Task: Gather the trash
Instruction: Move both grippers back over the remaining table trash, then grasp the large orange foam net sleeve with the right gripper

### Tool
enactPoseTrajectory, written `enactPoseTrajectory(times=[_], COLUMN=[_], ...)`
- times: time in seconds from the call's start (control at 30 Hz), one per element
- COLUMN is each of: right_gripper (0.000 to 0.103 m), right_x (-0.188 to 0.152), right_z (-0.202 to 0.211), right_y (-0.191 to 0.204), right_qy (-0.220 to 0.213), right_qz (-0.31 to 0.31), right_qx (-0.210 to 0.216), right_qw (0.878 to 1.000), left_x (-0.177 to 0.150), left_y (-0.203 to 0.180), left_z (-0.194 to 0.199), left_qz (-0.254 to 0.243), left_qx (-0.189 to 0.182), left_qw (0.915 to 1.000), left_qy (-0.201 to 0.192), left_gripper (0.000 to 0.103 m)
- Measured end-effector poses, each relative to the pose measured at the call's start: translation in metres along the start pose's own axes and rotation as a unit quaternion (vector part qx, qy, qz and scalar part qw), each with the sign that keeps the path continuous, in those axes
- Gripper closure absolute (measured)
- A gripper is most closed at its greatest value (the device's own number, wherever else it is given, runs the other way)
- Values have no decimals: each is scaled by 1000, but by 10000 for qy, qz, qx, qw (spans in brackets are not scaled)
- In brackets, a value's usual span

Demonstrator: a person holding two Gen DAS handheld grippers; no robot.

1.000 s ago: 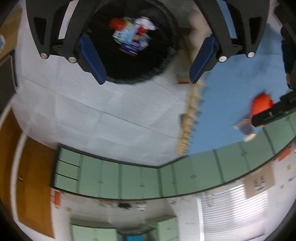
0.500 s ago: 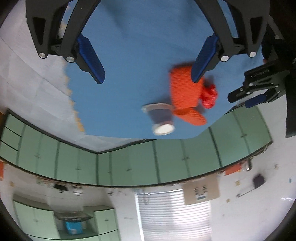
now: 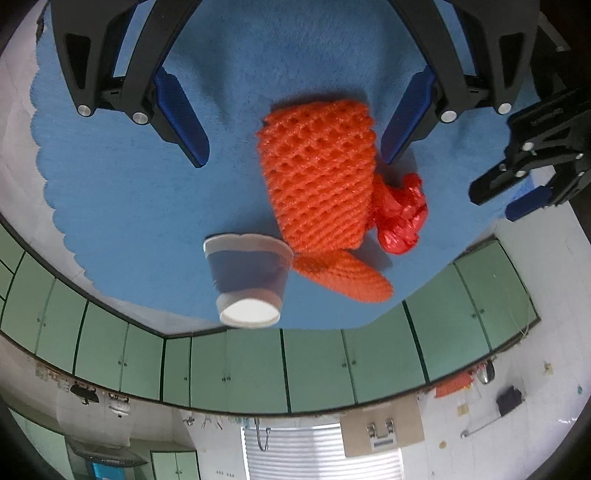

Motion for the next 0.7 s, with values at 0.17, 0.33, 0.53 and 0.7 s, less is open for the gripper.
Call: enactPoseTrajectory(times=[0.17, 0.33, 0.53, 0.7], right_gripper=[29, 58, 75, 76], right_x=[-6, -8, -13, -16], right_z=[-6, 1, 21, 45], right_y=[1, 5, -4, -22], right_qy=[177, 136, 87, -93], right_qz=[-18, 80, -58, -212], right_qx=[195, 365, 544, 485], right_qw=[9997, 9992, 9985, 9986], left_x=[-1, -2, 1, 7], left_y=[-6, -14, -27, -43], left_z=[-4, -6, -14, -26], left_qz=[-18, -1, 61, -37], left_qx=[-39, -148, -374, -483], left_qw=[10000, 9999, 9992, 9987], left_qy=[37, 59, 124, 153], left_gripper=[22, 22, 19, 17])
Point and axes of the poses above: each gripper's, at about its wrist camera, not at the fingertips, and z roughly against the way its jaws point, y to its left, x to its top, the point moved 7 cm from there along -z, roughly the way its jaws point, and after that the axes turned 6 degrees about -x, right-handed, at the moved point
